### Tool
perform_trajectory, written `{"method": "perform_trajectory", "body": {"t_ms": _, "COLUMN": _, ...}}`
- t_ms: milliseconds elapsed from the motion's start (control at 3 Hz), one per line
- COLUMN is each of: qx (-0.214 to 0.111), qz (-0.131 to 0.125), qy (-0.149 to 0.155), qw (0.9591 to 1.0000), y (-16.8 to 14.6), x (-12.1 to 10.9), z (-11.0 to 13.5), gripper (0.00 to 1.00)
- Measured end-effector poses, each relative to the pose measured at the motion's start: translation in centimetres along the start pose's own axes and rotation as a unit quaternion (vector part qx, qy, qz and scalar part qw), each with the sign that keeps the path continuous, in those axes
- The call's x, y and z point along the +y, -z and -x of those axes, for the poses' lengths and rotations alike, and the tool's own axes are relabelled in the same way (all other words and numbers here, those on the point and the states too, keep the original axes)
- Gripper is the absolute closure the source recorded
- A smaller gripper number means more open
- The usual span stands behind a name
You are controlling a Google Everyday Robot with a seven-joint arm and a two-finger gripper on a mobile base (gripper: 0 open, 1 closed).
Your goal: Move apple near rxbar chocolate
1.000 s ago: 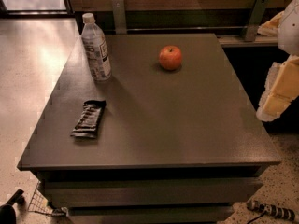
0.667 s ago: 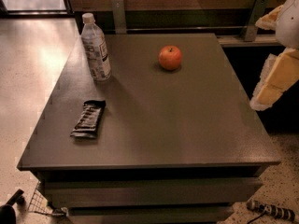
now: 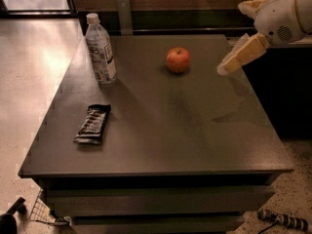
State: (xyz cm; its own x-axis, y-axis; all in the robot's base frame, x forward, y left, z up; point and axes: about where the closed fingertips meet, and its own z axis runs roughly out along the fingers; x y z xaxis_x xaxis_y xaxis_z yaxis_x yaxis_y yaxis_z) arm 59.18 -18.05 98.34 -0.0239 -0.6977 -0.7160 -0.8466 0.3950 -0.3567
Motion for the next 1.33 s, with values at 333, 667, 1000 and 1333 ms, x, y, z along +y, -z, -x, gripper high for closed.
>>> {"method": "perform_trajectory", "body": {"t_ms": 333, "qx": -0.114, "qz": -0.024, "qy": -0.034, "qw": 0.9926, "y": -3.2, "x": -2.2, "z": 1.9, "gripper": 0.00}}
{"method": "perform_trajectory", "body": {"t_ms": 667, "qx": -0.142, "qz": -0.036, "qy": -0.042, "qw": 0.9882, "y": -3.9, "x": -2.9, "z": 3.4, "gripper": 0.00}}
{"method": "perform_trajectory", "body": {"t_ms": 1000, "qx": -0.139, "qz": -0.035, "qy": -0.041, "qw": 0.9888, "y": -3.8, "x": -2.8, "z": 3.2, "gripper": 0.00}}
{"method": "perform_trajectory", "body": {"t_ms": 1333, "qx": -0.139, "qz": -0.026, "qy": -0.046, "qw": 0.9889, "y": -6.8, "x": -3.5, "z": 2.5, "gripper": 0.00}}
